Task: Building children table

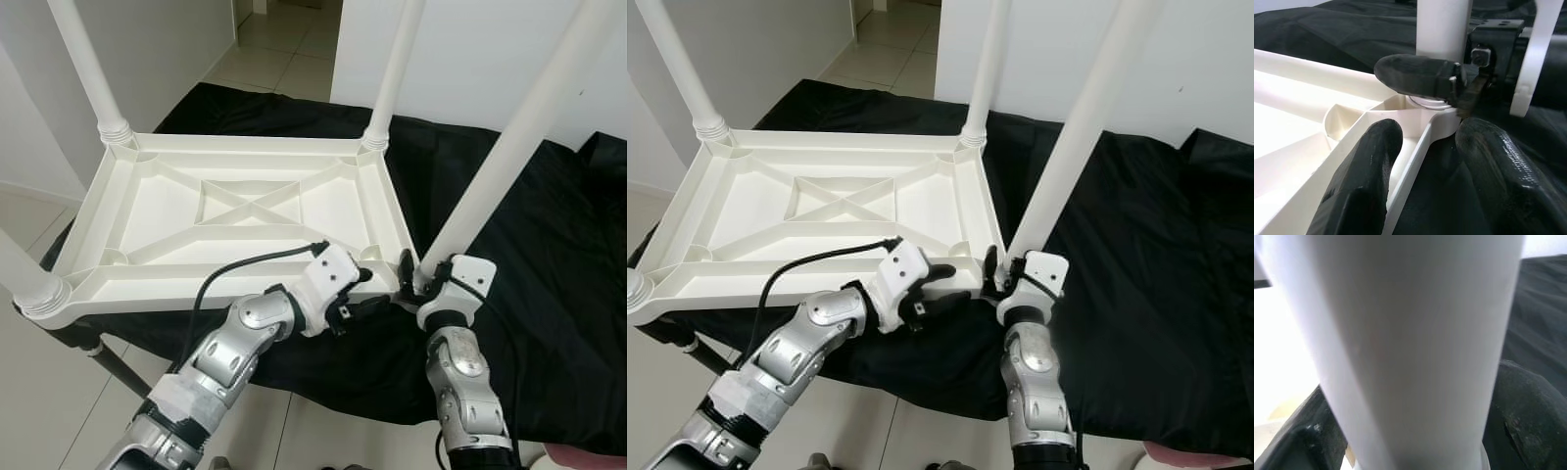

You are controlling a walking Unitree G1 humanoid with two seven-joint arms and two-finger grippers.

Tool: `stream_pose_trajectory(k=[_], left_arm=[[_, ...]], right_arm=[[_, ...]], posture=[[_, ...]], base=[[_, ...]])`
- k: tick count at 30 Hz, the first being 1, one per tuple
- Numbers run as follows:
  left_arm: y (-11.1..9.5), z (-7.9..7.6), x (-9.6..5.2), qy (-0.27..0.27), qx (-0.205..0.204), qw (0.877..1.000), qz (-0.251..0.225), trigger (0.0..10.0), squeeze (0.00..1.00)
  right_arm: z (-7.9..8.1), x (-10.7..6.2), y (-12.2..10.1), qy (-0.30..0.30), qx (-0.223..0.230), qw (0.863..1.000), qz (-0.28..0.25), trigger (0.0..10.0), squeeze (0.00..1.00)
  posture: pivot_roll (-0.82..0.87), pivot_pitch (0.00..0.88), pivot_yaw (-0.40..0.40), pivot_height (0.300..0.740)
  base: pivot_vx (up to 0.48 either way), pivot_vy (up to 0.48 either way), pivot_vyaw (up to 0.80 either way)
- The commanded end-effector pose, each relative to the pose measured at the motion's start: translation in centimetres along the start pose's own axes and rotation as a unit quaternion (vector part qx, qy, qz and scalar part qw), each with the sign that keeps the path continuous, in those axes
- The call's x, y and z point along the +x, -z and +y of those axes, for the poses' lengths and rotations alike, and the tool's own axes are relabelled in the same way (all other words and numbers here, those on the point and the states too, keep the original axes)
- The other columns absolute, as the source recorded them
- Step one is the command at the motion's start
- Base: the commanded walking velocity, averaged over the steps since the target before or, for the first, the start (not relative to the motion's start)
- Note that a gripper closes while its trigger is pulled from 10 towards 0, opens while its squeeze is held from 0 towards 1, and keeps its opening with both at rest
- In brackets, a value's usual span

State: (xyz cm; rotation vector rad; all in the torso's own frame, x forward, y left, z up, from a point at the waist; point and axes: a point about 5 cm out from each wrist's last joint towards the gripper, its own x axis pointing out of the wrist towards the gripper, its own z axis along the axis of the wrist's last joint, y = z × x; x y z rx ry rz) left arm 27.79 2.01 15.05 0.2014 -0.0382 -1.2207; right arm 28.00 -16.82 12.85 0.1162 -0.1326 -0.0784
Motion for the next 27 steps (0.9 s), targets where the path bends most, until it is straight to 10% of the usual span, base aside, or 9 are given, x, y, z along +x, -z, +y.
stream_pose_trajectory(k=[1,3,4,23,24,25,27], left_arm=[[-0.1,-0.4,0.0,0.030,0.003,1.000,-0.003,10.0,0.00],[-0.1,-0.4,0.0,0.031,0.004,1.000,-0.003,10.0,0.00],[-0.1,-0.5,-0.1,0.032,0.003,0.999,-0.002,10.0,0.00],[-0.1,-0.7,-0.1,0.033,0.005,0.999,-0.002,10.0,0.00],[-0.2,-0.7,-0.1,0.034,0.005,0.999,-0.003,10.0,0.00],[-0.2,-0.7,-0.1,0.034,0.005,0.999,-0.003,10.0,0.00],[-0.2,-0.8,0.0,0.035,0.005,0.999,-0.004,10.0,0.00]], right_arm=[[-0.3,-0.2,0.3,-0.011,0.008,1.000,0.005,10.0,1.00],[-0.6,0.0,0.2,-0.036,0.012,0.999,0.003,10.0,1.00],[-0.9,0.2,0.0,-0.066,0.000,0.998,-0.003,10.0,0.01],[-1.3,1.9,-0.8,-0.271,-0.062,0.960,0.001,10.0,0.00],[-1.5,2.1,-0.7,-0.274,-0.074,0.959,0.005,4.3,0.00],[-1.5,2.1,-0.7,-0.274,-0.074,0.959,0.005,4.3,0.00],[-1.9,2.5,-0.6,-0.272,-0.085,0.958,0.013,0.0,0.00]], posture=[[-0.02,0.081,-0.045,0.740],[-0.02,0.080,-0.042,0.740],[-0.02,0.078,-0.041,0.740],[0.00,0.062,-0.051,0.740],[0.00,0.061,-0.054,0.740],[0.00,0.061,-0.054,0.740],[0.00,0.059,-0.057,0.740]], base=[[0.000,0.000,0.00],[0.000,0.000,0.00],[0.000,0.000,0.00],[0.000,0.000,0.00],[0.000,0.000,0.00],[0.000,0.000,0.00],[0.000,0.000,0.00]])
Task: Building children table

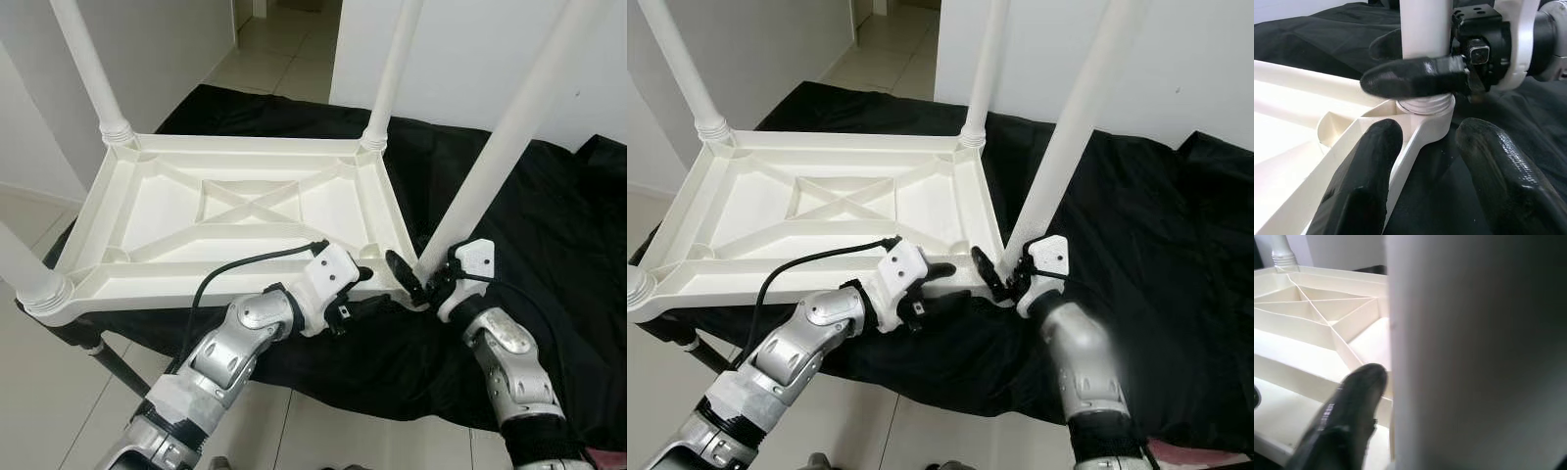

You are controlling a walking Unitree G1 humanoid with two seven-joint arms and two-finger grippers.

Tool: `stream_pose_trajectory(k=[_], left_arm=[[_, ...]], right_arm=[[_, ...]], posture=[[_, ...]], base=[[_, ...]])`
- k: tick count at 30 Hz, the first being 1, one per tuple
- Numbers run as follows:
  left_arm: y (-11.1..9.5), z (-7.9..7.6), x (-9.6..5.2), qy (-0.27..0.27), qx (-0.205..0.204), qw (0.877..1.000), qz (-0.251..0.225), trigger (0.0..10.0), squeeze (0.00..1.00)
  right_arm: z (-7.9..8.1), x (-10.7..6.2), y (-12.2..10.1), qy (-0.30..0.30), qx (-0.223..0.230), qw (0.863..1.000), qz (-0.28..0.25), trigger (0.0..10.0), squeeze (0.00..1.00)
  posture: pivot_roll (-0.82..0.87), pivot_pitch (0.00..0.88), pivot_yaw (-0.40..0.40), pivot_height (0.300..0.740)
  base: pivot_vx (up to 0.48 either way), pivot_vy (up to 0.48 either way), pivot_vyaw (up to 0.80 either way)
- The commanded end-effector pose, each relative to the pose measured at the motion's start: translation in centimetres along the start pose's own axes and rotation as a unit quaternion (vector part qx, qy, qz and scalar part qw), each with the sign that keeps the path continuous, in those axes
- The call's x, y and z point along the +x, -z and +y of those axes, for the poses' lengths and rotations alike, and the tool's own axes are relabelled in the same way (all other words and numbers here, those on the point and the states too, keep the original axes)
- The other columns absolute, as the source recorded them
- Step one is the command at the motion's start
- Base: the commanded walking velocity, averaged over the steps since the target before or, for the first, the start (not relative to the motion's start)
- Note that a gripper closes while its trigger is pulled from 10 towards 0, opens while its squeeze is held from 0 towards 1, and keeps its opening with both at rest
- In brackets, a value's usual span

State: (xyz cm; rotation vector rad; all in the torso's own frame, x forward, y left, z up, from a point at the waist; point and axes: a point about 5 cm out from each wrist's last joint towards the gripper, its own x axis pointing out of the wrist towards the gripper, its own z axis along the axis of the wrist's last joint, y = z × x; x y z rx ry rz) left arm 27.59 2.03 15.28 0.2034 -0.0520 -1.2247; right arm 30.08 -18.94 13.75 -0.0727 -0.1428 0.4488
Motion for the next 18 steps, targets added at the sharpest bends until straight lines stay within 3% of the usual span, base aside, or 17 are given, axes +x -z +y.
stream_pose_trajectory(k=[1,13,14,18], left_arm=[[0.02,-0.63,0.11,0.033,0.000,0.999,0.001,10.0,0.00],[0.08,-0.76,0.14,0.033,-0.001,0.999,0.000,10.0,0.00],[0.08,-0.78,0.14,0.034,-0.001,0.999,0.000,10.0,0.00],[0.12,-0.86,0.17,0.035,0.000,0.999,0.001,10.0,0.00]], right_arm=[[-0.24,0.09,0.33,-0.006,-0.011,1.000,0.012,0.0,0.00],[-0.18,-0.23,0.60,-0.005,0.003,1.000,0.010,0.0,0.00],[-0.17,-0.25,0.62,0.003,0.007,1.000,0.009,10.0,0.00],[-0.32,-0.19,0.92,0.041,0.009,0.999,0.031,10.0,0.00]], posture=[[0.00,0.059,-0.057,0.740],[0.00,0.051,-0.063,0.740],[0.00,0.049,-0.064,0.740],[0.00,0.047,-0.066,0.740]], base=[[0.000,0.000,0.00],[0.000,0.000,0.00],[0.000,0.000,0.00],[0.000,0.000,0.00]])
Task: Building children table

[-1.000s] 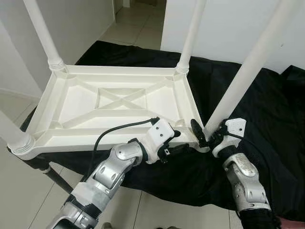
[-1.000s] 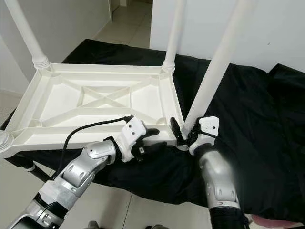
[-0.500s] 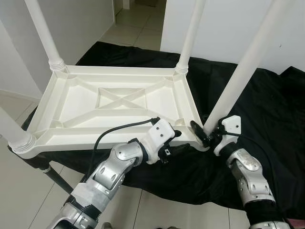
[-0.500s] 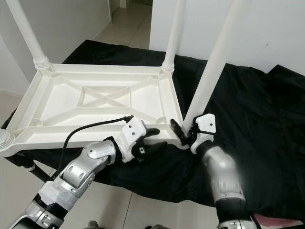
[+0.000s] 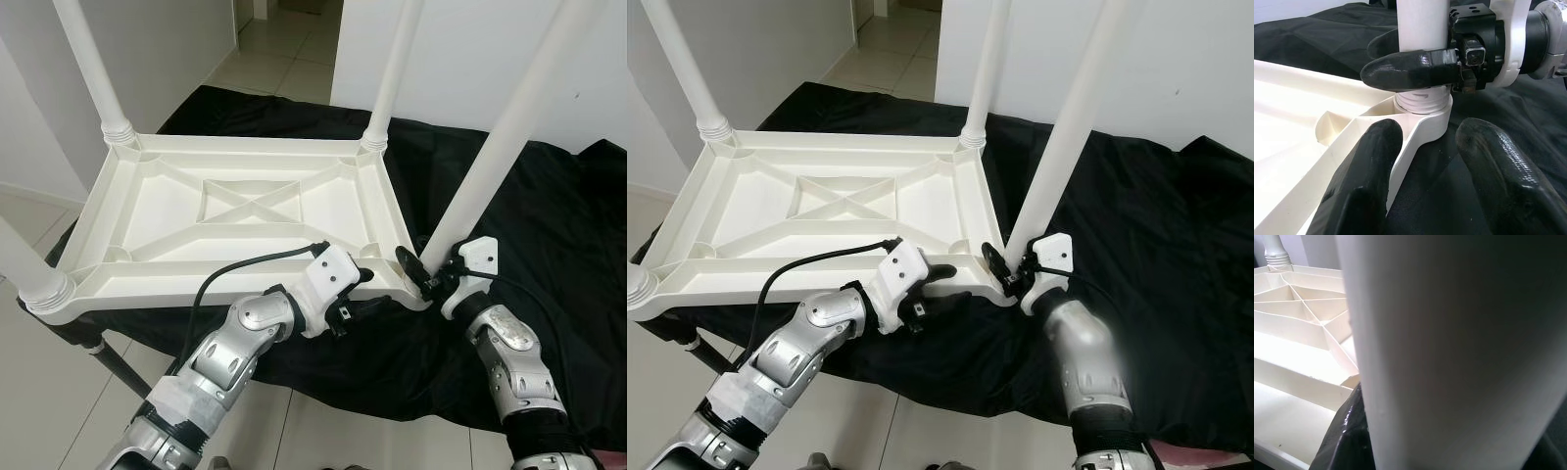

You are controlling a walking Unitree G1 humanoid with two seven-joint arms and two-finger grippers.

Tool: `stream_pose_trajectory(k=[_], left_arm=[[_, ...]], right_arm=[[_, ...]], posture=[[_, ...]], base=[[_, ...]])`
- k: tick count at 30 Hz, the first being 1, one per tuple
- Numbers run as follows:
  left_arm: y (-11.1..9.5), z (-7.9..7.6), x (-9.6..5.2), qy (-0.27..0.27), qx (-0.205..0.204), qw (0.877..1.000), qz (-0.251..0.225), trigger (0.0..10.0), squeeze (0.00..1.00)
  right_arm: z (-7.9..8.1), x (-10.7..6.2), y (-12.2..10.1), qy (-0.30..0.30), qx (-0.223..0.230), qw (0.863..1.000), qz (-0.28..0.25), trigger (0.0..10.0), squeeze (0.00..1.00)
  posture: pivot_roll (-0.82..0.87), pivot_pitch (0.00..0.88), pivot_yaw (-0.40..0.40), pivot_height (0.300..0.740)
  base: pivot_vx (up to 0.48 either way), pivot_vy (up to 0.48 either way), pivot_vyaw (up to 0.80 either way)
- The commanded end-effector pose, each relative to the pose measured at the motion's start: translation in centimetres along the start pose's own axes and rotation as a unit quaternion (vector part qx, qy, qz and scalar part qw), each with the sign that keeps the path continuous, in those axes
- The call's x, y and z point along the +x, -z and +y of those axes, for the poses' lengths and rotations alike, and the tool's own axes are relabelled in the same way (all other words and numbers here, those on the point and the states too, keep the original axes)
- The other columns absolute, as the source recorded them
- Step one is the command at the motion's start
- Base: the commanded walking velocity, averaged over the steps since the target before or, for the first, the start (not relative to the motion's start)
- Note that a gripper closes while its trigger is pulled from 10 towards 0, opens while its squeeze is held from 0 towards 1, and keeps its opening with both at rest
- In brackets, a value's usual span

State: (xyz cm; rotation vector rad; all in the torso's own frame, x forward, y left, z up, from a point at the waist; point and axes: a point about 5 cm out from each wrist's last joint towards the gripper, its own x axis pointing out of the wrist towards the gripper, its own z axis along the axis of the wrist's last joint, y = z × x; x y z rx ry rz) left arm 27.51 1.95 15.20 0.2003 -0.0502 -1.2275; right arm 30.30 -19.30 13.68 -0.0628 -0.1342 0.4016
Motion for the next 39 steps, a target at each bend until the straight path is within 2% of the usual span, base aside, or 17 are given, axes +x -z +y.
stream_pose_trajectory(k=[1,5,9,10,14,17,18,19,21,23,25,26,28,32,38,39], left_arm=[[0.1,-0.8,0.1,0.034,0.002,0.999,0.002,10.0,0.00],[0.2,-0.8,0.1,0.034,0.002,0.999,0.002,10.0,0.00],[0.4,-0.7,0.1,0.034,0.005,0.999,0.008,10.0,0.00],[0.4,-0.7,0.1,0.033,0.005,0.999,0.008,10.0,0.00],[0.4,-0.6,0.1,0.033,0.006,0.999,0.009,10.0,0.00],[0.4,-0.4,0.0,0.030,0.008,0.999,0.011,10.0,0.00],[0.4,-0.4,0.0,0.030,0.008,0.999,0.011,10.0,0.00],[0.4,-0.3,0.0,0.029,0.009,0.999,0.011,10.0,0.00],[0.4,-0.3,0.0,0.029,0.009,0.999,0.011,10.0,0.00],[0.4,-0.1,0.0,0.027,0.009,1.000,0.010,10.0,0.00],[0.4,-0.1,0.0,0.027,0.009,1.000,0.010,10.0,0.00],[0.3,0.0,0.1,0.026,0.009,1.000,0.010,10.0,0.00],[0.3,0.0,0.0,0.026,0.010,1.000,0.010,10.0,0.00],[0.4,0.1,-0.1,0.026,0.010,1.000,0.011,10.0,0.00],[0.3,0.2,0.0,0.026,0.010,1.000,0.011,10.0,0.00],[0.3,0.2,0.0,0.026,0.010,1.000,0.011,10.0,0.00]], right_arm=[[0.1,-0.2,0.9,0.038,0.005,0.999,0.032,10.0,0.00],[0.2,-0.2,0.9,0.059,0.006,0.998,0.035,10.0,0.00],[1.3,-0.3,1.2,0.101,0.019,0.994,0.038,10.0,0.00],[1.8,-0.4,1.3,0.129,0.025,0.991,0.039,10.0,0.00],[2.2,-0.5,1.4,0.164,0.036,0.985,0.036,10.0,0.00],[3.4,-1.0,1.4,0.224,0.053,0.973,0.026,10.0,0.00],[3.4,-1.0,1.4,0.224,0.053,0.973,0.026,10.0,0.00],[3.8,-1.2,1.5,0.246,0.054,0.967,0.027,10.0,0.00],[3.8,-1.2,1.5,0.246,0.054,0.967,0.027,10.0,0.00],[4.9,-1.0,1.6,0.282,0.069,0.956,0.034,10.0,0.00],[4.9,-1.0,1.6,0.282,0.069,0.956,0.034,10.0,0.00],[6.1,-0.6,1.6,0.282,0.084,0.955,0.041,10.0,0.00],[6.4,-0.6,1.5,0.282,0.085,0.955,0.040,10.0,0.00],[5.9,-0.8,1.3,0.293,0.093,0.951,0.036,10.0,0.00],[5.2,-0.7,1.0,0.284,0.084,0.955,0.026,10.0,0.00],[5.2,-0.7,0.9,0.279,0.077,0.957,0.022,10.0,0.15]], posture=[[0.00,0.046,-0.066,0.740],[0.00,0.046,-0.065,0.740],[0.00,0.046,-0.064,0.740],[0.00,0.047,-0.063,0.740],[0.00,0.047,-0.063,0.740],[0.00,0.046,-0.063,0.740],[0.00,0.046,-0.063,0.740],[0.00,0.046,-0.062,0.740],[0.00,0.046,-0.062,0.740],[0.00,0.054,-0.060,0.740],[0.00,0.054,-0.060,0.740],[0.00,0.057,-0.058,0.740],[0.00,0.058,-0.058,0.740],[-0.01,0.059,-0.055,0.740],[-0.01,0.058,-0.053,0.740],[-0.01,0.059,-0.050,0.740]], base=[[0.000,0.000,0.00],[0.000,0.000,0.00],[0.000,0.000,0.00],[0.000,0.000,0.00],[0.000,0.000,0.00],[0.000,0.000,0.00],[0.000,0.000,0.00],[0.000,0.000,0.00],[0.000,0.000,0.00],[0.000,0.000,0.00],[0.000,0.000,0.00],[0.000,0.000,0.00],[0.000,0.000,0.00],[0.000,0.000,0.00],[0.000,0.000,0.00],[0.000,0.000,0.00]])
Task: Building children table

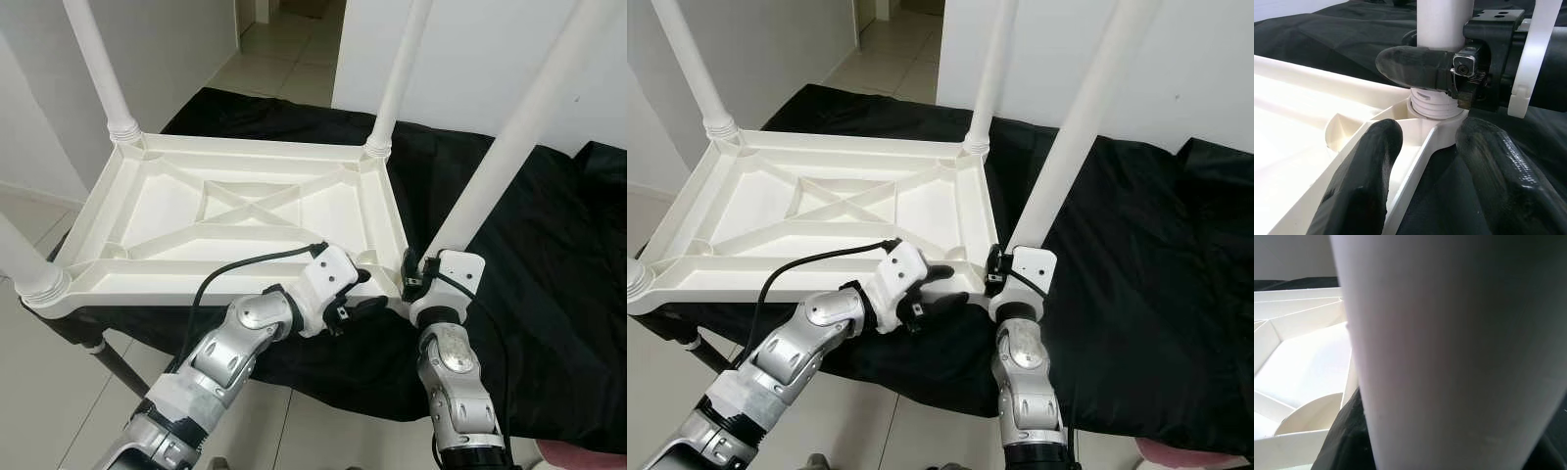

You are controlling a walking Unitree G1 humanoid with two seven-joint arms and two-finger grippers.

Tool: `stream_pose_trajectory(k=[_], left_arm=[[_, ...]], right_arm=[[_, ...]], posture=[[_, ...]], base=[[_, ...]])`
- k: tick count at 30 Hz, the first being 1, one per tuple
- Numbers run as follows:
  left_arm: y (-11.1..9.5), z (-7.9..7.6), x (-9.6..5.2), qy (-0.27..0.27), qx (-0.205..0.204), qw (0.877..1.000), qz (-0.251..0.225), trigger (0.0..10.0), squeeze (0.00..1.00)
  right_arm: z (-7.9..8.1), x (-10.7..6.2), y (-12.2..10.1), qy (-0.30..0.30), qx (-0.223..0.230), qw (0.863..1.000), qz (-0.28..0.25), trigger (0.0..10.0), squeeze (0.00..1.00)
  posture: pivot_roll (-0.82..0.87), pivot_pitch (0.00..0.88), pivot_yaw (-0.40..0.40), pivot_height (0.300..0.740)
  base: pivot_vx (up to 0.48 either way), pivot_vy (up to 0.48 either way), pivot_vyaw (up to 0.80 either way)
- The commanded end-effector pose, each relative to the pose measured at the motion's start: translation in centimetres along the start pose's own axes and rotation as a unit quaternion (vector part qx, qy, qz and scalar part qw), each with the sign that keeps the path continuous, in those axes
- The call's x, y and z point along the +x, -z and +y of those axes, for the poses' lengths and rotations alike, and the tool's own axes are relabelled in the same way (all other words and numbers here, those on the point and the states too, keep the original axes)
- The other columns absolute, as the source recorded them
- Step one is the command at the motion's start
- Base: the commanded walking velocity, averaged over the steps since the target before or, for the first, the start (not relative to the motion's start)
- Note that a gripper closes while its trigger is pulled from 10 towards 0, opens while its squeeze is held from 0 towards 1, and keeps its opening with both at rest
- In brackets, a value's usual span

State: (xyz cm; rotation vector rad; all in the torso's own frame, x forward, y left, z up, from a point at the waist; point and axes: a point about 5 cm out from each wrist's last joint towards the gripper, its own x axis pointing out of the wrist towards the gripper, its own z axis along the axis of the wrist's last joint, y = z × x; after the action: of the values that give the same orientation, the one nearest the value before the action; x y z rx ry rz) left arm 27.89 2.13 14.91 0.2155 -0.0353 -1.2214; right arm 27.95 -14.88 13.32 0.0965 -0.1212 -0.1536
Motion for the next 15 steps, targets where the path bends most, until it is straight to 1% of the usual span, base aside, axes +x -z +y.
stream_pose_trajectory(k=[1,3,4,6,7,8,9,12,13,14,15], left_arm=[[0.0,0.2,-0.1,0.021,0.010,1.000,0.002,10.0,0.00],[0.0,0.2,-0.1,0.021,0.010,1.000,0.002,10.0,0.00],[-0.2,1.3,-0.5,0.008,0.015,1.000,0.004,10.0,0.00],[-0.2,1.3,-0.5,0.008,0.015,1.000,0.004,10.0,0.00],[-0.3,1.6,-0.7,0.004,0.018,1.000,0.004,10.0,0.00],[-0.3,1.6,-0.7,0.004,0.018,1.000,0.004,10.0,0.00],[-0.4,1.7,-0.8,0.003,0.021,1.000,0.005,10.0,0.00],[-0.3,1.7,-0.7,0.004,0.021,1.000,0.005,10.0,0.00],[-0.3,1.5,-0.7,0.005,0.022,1.000,0.004,10.0,0.00],[-0.3,1.5,-0.7,0.005,0.022,1.000,0.004,10.0,0.00],[-0.3,1.4,-0.6,0.003,0.025,1.000,0.002,10.0,0.00]], right_arm=[[-0.3,-0.3,1.0,-0.011,0.006,1.000,0.017,10.0,0.38],[-0.3,-0.3,1.0,-0.011,0.006,1.000,0.017,10.0,0.38],[-0.8,-0.3,0.7,-0.044,0.000,0.999,0.000,10.0,1.00],[-0.8,-0.3,0.7,-0.044,0.000,0.999,0.000,10.0,1.00],[-1.0,-0.2,0.5,-0.057,-0.004,0.998,-0.010,10.0,1.00],[-1.0,-0.2,0.5,-0.057,-0.004,0.998,-0.010,10.0,1.00],[-1.5,0.0,0.3,-0.074,-0.006,0.997,-0.021,10.0,0.88],[-1.7,0.1,0.3,-0.080,-0.006,0.996,-0.023,10.0,0.88],[-1.9,0.2,0.3,-0.092,-0.009,0.995,-0.028,10.0,0.00],[-1.9,0.2,0.3,-0.092,-0.009,0.995,-0.028,10.0,0.00],[-2.1,0.3,0.4,-0.110,-0.010,0.994,-0.027,10.0,0.00]], posture=[[-0.01,0.059,-0.050,0.740],[-0.01,0.059,-0.050,0.740],[-0.01,0.059,-0.048,0.740],[-0.01,0.059,-0.048,0.740],[-0.01,0.060,-0.048,0.740],[-0.01,0.060,-0.048,0.740],[-0.01,0.059,-0.048,0.740],[-0.01,0.059,-0.048,0.740],[-0.01,0.059,-0.048,0.740],[-0.01,0.059,-0.048,0.740],[-0.01,0.059,-0.047,0.740]], base=[[0.000,0.000,0.00],[0.000,0.000,0.00],[0.000,0.000,0.00],[0.000,0.000,0.00],[0.000,0.000,0.00],[0.000,0.000,0.00],[0.000,0.000,0.00],[0.000,0.000,0.00],[0.000,0.000,0.00],[0.000,0.000,0.00],[0.000,0.000,0.00]])
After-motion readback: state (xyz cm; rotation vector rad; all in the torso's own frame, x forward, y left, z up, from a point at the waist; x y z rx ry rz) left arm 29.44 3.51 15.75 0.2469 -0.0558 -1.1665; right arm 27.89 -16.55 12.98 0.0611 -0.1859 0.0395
